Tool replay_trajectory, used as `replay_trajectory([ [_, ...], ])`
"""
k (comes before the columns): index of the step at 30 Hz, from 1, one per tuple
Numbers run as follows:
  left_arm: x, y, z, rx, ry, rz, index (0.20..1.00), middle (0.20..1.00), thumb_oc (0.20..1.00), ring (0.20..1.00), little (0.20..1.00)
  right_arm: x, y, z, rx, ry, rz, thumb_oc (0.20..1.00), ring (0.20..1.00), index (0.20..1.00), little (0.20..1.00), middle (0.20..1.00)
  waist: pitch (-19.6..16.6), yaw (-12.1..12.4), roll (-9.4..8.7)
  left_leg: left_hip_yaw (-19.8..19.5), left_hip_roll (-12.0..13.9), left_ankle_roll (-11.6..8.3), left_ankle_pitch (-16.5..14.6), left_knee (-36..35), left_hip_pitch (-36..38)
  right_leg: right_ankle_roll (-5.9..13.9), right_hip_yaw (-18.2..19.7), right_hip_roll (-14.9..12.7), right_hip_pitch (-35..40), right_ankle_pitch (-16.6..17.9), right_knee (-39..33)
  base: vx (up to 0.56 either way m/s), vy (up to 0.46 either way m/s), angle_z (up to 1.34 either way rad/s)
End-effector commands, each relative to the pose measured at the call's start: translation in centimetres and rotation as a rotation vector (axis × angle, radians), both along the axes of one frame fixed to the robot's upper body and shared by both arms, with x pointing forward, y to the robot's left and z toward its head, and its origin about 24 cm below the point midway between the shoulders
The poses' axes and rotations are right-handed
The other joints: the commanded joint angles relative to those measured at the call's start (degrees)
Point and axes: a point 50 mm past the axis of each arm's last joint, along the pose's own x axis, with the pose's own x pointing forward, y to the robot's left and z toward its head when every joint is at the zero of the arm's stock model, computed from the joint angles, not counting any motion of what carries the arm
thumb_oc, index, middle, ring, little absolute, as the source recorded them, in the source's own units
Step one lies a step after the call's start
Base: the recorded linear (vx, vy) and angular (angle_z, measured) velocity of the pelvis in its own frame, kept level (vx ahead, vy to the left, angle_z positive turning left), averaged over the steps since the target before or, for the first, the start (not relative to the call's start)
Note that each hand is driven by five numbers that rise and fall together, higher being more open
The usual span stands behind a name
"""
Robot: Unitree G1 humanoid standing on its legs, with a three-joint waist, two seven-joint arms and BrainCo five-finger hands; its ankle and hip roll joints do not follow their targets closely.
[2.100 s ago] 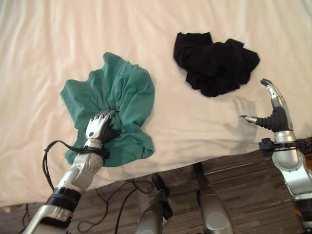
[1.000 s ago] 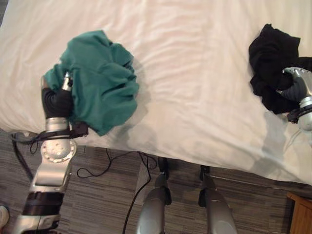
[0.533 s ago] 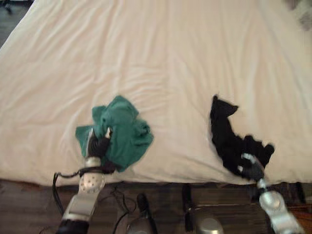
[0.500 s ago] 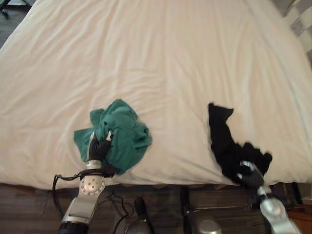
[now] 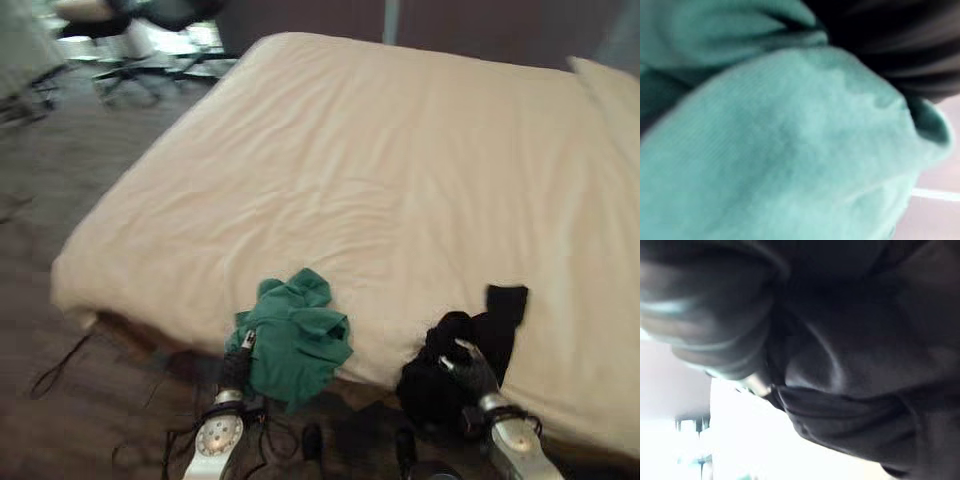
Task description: Tidy up the quilt and then pick up the clothes from the bed and put them into the laundry hamper.
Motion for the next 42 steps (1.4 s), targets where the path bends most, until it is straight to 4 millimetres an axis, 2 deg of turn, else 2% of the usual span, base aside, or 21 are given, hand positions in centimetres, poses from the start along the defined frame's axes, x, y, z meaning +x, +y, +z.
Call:
replay_trajectory([
  [1, 3.4, 0.9, 3.5, 0.026, -0.193, 0.02, 0.2, 0.2, 0.2, 0.2, 0.2, 3.6, 0.1, 4.4, -0.045, -0.268, -0.016, 0.2, 0.2, 0.2, 0.2, 0.2, 2.7, 2.7, -2.11, 1.6, -2.2, -2.11, -3.5, 0.0, 1.4, 0.94, -4.6, -1.6, -0.1, -5.0, 0.0, -0.06, 0.071, 2.05],
  [2, 3.5, 0.8, 3.7, 0.031, -0.208, 0.024, 0.2, 0.2, 0.2, 0.2, 0.2, 3.7, -0.3, 4.8, -0.065, -0.283, -0.026, 0.2, 0.2, 0.2, 0.2, 0.2, 3.0, 3.0, -1.98, 4.3, -1.3, -1.82, -3.5, 0.0, 0.6, 1.23, -7.9, -2.6, 0.1, -5.0, 0.0, 0.02, 0.227, 2.36],
  [4, 3.9, 1.1, 3.9, 0.063, -0.22, 0.069, 0.2, 0.2, 0.2, 0.2, 0.2, 4.0, -1.3, 5.0, -0.083, -0.295, -0.099, 0.2, 0.2, 0.2, 0.2, 0.2, 2.6, 2.0, -1.84, 23.2, 3.8, -1.69, -6.0, 0.4, 0.8, 2.36, -17.6, -6.0, 2.0, -5.1, 0.0, 0.02, 0.303, 2.36],
  [5, 3.9, 1.0, 3.9, 0.064, -0.219, 0.069, 0.2, 0.2, 0.2, 0.2, 0.2, 4.0, -1.3, 5.0, -0.083, -0.294, -0.099, 0.2, 0.2, 0.2, 0.2, 0.2, 2.7, 1.9, -1.86, 23.1, 3.7, -1.69, -6.1, 0.5, 0.9, 2.45, -17.7, -6.0, 2.2, -5.2, 0.0, 0.01, 0.254, 2.12],
  [6, 3.8, 1.5, 3.5, 0.111, -0.195, 0.078, 0.2, 0.2, 0.2, 0.2, 0.2, 3.5, -1.8, 4.4, -0.095, -0.266, -0.134, 0.2, 0.2, 0.2, 0.2, 0.2, 1.9, 1.7, -1.4, 31.3, 5.9, -2.35, -3.8, 1.4, 1.5, 1.78, -22.8, -6.9, 3.5, -4.8, 0.1, 0.04, 0.25, 2.41],
  [7, 3.7, 1.8, 3.3, 0.155, -0.182, 0.075, 0.2, 0.2, 0.2, 0.2, 0.2, 3.2, -2.1, 3.9, -0.101, -0.24, -0.144, 0.2, 0.2, 0.2, 0.2, 0.2, 1.5, 1.5, -1.22, 33.1, 7.0, -2.87, -3.2, 2.2, 2.0, 1.64, -25.1, -7.4, 4.4, -4.5, 0.3, 0.03, 0.246, 2.55],
  [12, 2.7, 1.9, 1.4, 0.172, -0.081, 0.061, 0.2, 0.2, 0.2, 0.2, 0.2, 1.6, -1.8, 1.7, -0.125, -0.129, -0.131, 0.2, 0.2, 0.2, 0.2, 0.2, -0.2, 3.1, -1.01, 28.9, 4.5, -1.52, -3.4, 1.0, 3.6, 3.25, -32.3, -11.2, 7.5, -3.8, 7.1, 0.18, 0.299, 1.96],
  [15, 2.1, 2.0, 0.7, 0.182, -0.041, 0.043, 0.2, 0.2, 0.2, 0.2, 0.2, 1.3, -1.3, 0.7, -0.113, -0.08, -0.12, 0.2, 0.2, 0.2, 0.2, 0.2, 0.4, 2.3, -0.54, 25.2, -0.9, 2.28, -7.9, 0.0, 5.7, 6.25, -30.4, -17.8, 3.8, 2.2, 24.3, 0.26, 0.395, 1.81],
  [16, 2.1, 2.0, 0.7, 0.172, -0.036, 0.049, 0.2, 0.2, 0.2, 0.2, 0.2, 1.2, -1.3, 0.7, -0.101, -0.073, -0.122, 0.2, 0.2, 0.2, 0.2, 0.2, 0.8, 1.7, -0.15, 23.6, -1.1, 2.76, -8.4, 0.0, 6.3, 6.08, -25.9, -17.5, 1.0, 1.6, 28.7, 0.25, 0.299, 1.69],
  [18, 2.5, 0.8, 0.4, 0.13, -0.036, 0.03, 0.2, 0.2, 0.2, 0.2, 0.2, 1.1, -1.2, 0.3, -0.062, -0.053, -0.136, 0.2, 0.2, 0.2, 0.2, 0.2, 2.8, -1.1, 0.81, 18.5, -1.5, 1.87, -7.8, 0.0, 7.4, 3.55, -12.2, -8.9, -7.6, -5.1, 31.5, 0.12, 0.113, 1.53],
  [19, 2.9, 0.4, 0.4, 0.109, -0.039, 0.018, 0.2, 0.2, 0.2, 0.2, 0.2, 1.0, -1.6, 0.1, -0.061, -0.045, -0.155, 0.2, 0.2, 0.2, 0.2, 0.2, 3.6, -1.9, 1.36, 17.1, -1.6, 1.76, -6.4, 0.0, 6.6, 3.21, -9.9, -5.6, -8.5, -5.9, 27.6, 0.04, -0.027, 2.02],
  [21, 3.1, 0.0, 0.3, 0.097, -0.035, -0.01, 0.2, 0.2, 0.2, 0.2, 0.2, 0.7, -2.0, -0.4, -0.043, -0.021, -0.195, 0.2, 0.2, 0.2, 0.2, 0.2, 3.8, -2.9, 1.21, 15.4, -1.9, 1.72, -6.9, 0.0, 6.5, 2.62, -7.6, -4.9, -8.3, -6.5, 21.3, 0.09, -0.101, 1.7],
  [23, 3.3, -0.4, -0.1, 0.106, -0.015, -0.03, 0.2, 0.2, 0.2, 0.2, 0.2, 0.5, -2.6, -0.9, -0.001, 0.001, -0.244, 0.2, 0.2, 0.2, 0.2, 0.2, 3.2, -4.5, 0.3, 12.4, -3.4, 1.59, -8.2, 0.0, 7.5, 2.95, -1.0, -3.4, -8.6, -2.9, 9.6, 0.23, -0.151, 1.06],
  [24, 3.3, -0.3, -0.1, 0.106, -0.015, -0.029, 0.2, 0.2, 0.2, 0.2, 0.2, 0.5, -2.6, -0.9, -0.001, 0.0, -0.243, 0.2, 0.2, 0.2, 0.2, 0.2, 3.2, -4.5, 0.31, 12.4, -3.4, 1.58, -8.1, 0.0, 7.4, 2.92, -1.0, -3.4, -8.6, -2.7, 9.3, 0.14, -0.101, 0.48],
  [25, 7.3, -6.2, -0.5, 0.23, 0.017, -0.237, 0.2, 0.2, 0.2, 0.2, 0.2, 1.9, -4.1, -4.6, -0.123, 0.204, -0.327, 0.2, 0.2, 0.2, 0.2, 0.2, 1.2, 1.8, 0.93, 7.0, -6.0, 0.87, -9.7, 0.0, 10.9, 1.85, -8.4, -2.5, -2.2, -1.2, 4.2, 0.03, -0.04, 0.17],
  [27, 5.2, -6.9, -2.9, 0.28, 0.106, -0.285, 0.2, 0.2, 0.2, 0.2, 0.2, 1.9, -4.1, -4.5, -0.142, 0.189, -0.336, 0.2, 0.2, 0.2, 0.2, 0.2, 1.3, 3.0, 0.84, 6.9, -5.8, 0.47, -9.9, 0.0, 11.7, 1.4, -8.4, -2.1, -0.7, -1.0, 2.7, 0.09, -0.114, 0.13],
  [30, 6.1, -7.4, -3.4, 0.303, 0.135, -0.282, 0.2, 0.2, 0.2, 0.2, 0.2, 3.1, -3.9, -2.9, -0.189, 0.1, -0.284, 0.2, 0.2, 0.2, 0.2, 0.2, 2.3, 3.1, -0.12, 7.5, -4.6, -1.29, -11.2, 7.0, 11.7, 0.47, -8.3, -1.8, 1.9, -1.6, 0.6, 0.09, -0.138, 0.3],
  [34, 7.4, -7.0, -1.2, 0.228, 0.024, -0.216, 0.2, 0.2, 0.2, 0.2, 0.2, 4.6, -4.7, -0.7, -0.288, 0.002, -0.234, 0.2, 0.2, 0.2, 0.2, 0.2, 6.4, 4.9, -0.83, 5.8, -3.5, -3.47, -4.4, 32.2, -2.4, -2.94, -8.2, -1.8, 5.0, -3.3, 0.0, 0.06, -0.131, 0.11],
  [38, 6.9, -6.8, -1.1, 0.209, 0.016, -0.205, 0.2, 0.2, 0.2, 0.2, 0.2, 5.6, -4.3, 0.1, -0.311, -0.027, -0.211, 0.2, 0.2, 0.2, 0.2, 0.2, 5.1, 6.9, -0.43, 9.7, -4.7, -1.27, -6.4, 18.9, -5.2, -1.74, -6.5, -0.9, 7.4, -7.4, 0.0, 0.44, -0.007, -0.45],
  [40, 6.6, -6.8, -1.2, 0.203, 0.023, -0.199, 0.2, 0.2, 0.2, 0.2, 0.2, 6.5, -3.9, 0.7, -0.353, -0.053, -0.175, 0.2, 0.2, 0.2, 0.2, 0.2, 3.6, 8.2, 1.42, 14.2, -3.7, -1.74, -1.1, 1.6, -6.7, -0.83, -6.8, 0.6, 10.9, -10.7, 0.0, 0.65, 0.091, -0.31],
  [42, 6.6, -7.0, -1.2, 0.198, 0.021, -0.204, 0.2, 0.2, 0.2, 0.2, 0.2, 6.6, -3.9, 0.7, -0.365, -0.052, -0.168, 0.2, 0.2, 0.2, 0.2, 0.2, 3.5, 8.4, 1.16, 15.3, -3.5, -1.66, -1.5, 0.0, -8.3, -0.5, -7.2, 0.1, 12.1, -11.5, 0.0, 0.57, 0.066, -0.14],
])
